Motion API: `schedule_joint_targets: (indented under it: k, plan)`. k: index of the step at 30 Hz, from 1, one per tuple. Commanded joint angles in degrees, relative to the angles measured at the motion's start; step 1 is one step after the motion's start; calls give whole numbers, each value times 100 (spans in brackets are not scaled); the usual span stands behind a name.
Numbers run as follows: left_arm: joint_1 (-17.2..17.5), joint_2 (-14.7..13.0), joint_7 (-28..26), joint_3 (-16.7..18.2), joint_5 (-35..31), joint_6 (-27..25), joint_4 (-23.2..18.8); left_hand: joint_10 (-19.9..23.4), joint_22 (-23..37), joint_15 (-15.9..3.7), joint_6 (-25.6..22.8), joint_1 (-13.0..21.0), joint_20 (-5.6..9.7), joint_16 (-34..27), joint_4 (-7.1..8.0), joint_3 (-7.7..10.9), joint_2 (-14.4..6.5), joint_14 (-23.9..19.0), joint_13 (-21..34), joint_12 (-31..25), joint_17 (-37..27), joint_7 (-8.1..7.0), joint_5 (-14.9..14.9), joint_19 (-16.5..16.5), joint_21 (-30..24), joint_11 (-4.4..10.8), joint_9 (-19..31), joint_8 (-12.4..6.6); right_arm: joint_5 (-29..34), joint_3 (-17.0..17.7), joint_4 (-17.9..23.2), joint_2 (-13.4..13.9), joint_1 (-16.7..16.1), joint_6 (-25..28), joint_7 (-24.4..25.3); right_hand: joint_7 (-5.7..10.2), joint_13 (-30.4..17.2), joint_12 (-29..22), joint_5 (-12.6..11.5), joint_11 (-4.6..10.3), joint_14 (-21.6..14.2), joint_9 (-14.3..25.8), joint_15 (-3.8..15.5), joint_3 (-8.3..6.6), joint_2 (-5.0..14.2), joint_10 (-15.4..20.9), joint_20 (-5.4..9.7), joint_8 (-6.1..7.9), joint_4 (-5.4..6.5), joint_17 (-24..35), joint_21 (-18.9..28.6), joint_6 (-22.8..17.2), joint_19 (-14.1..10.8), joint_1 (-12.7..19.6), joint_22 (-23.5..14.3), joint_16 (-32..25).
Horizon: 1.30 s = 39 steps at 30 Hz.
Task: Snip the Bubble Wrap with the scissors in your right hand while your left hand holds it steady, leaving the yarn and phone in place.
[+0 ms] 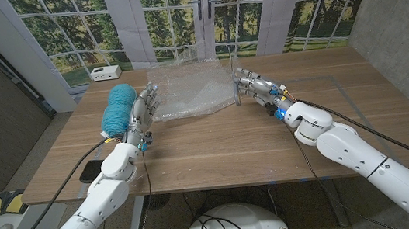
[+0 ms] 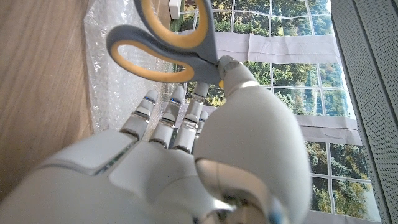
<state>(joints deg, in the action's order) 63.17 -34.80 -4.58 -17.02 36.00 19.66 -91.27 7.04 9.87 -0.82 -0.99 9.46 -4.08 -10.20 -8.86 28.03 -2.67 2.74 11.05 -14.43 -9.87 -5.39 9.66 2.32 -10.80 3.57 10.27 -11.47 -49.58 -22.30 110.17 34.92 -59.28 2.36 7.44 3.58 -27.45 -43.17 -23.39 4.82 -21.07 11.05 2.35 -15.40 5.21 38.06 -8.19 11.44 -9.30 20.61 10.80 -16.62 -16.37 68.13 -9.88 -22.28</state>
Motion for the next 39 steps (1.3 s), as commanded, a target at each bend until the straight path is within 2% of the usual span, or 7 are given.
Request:
schedule_joint_targets:
  k: [1,8,14,19,23,27,39]
  plan:
    - [246,-65,-106,-18,-51,-80,-372,84,19,4,-54,75,23,-39,3,38,-5,-26,26,-33,-1,-14,41,3,-21,-2,23,-38,-92,-46,4,-88,56,-18,-39,-17,-27,-26,-18,752,-21,25,1011,29,84,801,29,-7,8,33,31,-69,-4,81,-6,-21]
    - [380,-33,-128,-20,-103,65,-465,109,18,25,-87,96,18,-29,-4,41,-1,-5,28,-31,-1,-12,42,-17,-14,-26,24,-39,-52,-62,-6,-85,66,-54,-48,-16,-14,-31,-21,753,-22,25,1009,40,87,796,39,-20,9,36,32,-54,-2,88,-6,-18]
    - [511,-95,-285,30,-290,119,-666,321,18,31,-263,136,-4,-35,-13,46,11,-15,42,-94,-3,34,43,-33,-13,-16,29,-79,-14,-64,-26,-77,103,-36,-8,-17,-7,-37,-23,752,-29,26,1008,48,93,795,39,-25,12,39,32,-57,-1,92,-6,-18]
    - [564,-148,-324,62,-339,85,-796,272,19,121,-364,156,-62,-28,-11,45,19,9,60,-64,-6,47,43,-73,-5,-170,35,-93,10,-78,-47,-96,130,-47,-3,-13,-9,-46,-25,752,-27,26,1009,55,92,790,38,-29,9,40,33,-59,-4,100,-6,-13]
    - [616,-196,-350,89,-392,76,-904,269,20,131,-593,165,-79,-25,-6,41,27,26,75,-58,-9,86,42,-90,-6,-175,41,-159,32,-99,-54,-125,151,-49,20,-11,-4,-48,-27,751,-33,27,1007,62,95,781,35,-41,12,42,33,-37,-3,102,-6,-14]
    - [660,-205,-345,87,-444,117,-960,424,20,145,-804,174,-87,-35,2,34,36,23,98,-109,-11,127,42,-103,-10,-27,53,-200,107,-128,-83,-129,189,-76,7,-14,2,-56,-28,751,-36,27,1008,67,100,789,37,-44,13,44,33,-35,-2,106,-6,-12]
    - [709,-316,-358,75,-577,-18,-1176,536,19,152,-1071,206,-153,-40,-3,38,42,37,130,-142,-11,211,53,-156,-1,-30,64,-254,57,-121,-130,-196,231,-112,-37,13,-1,-73,-32,750,-50,29,1017,84,111,768,24,-43,14,56,36,-56,-8,121,-6,-17]
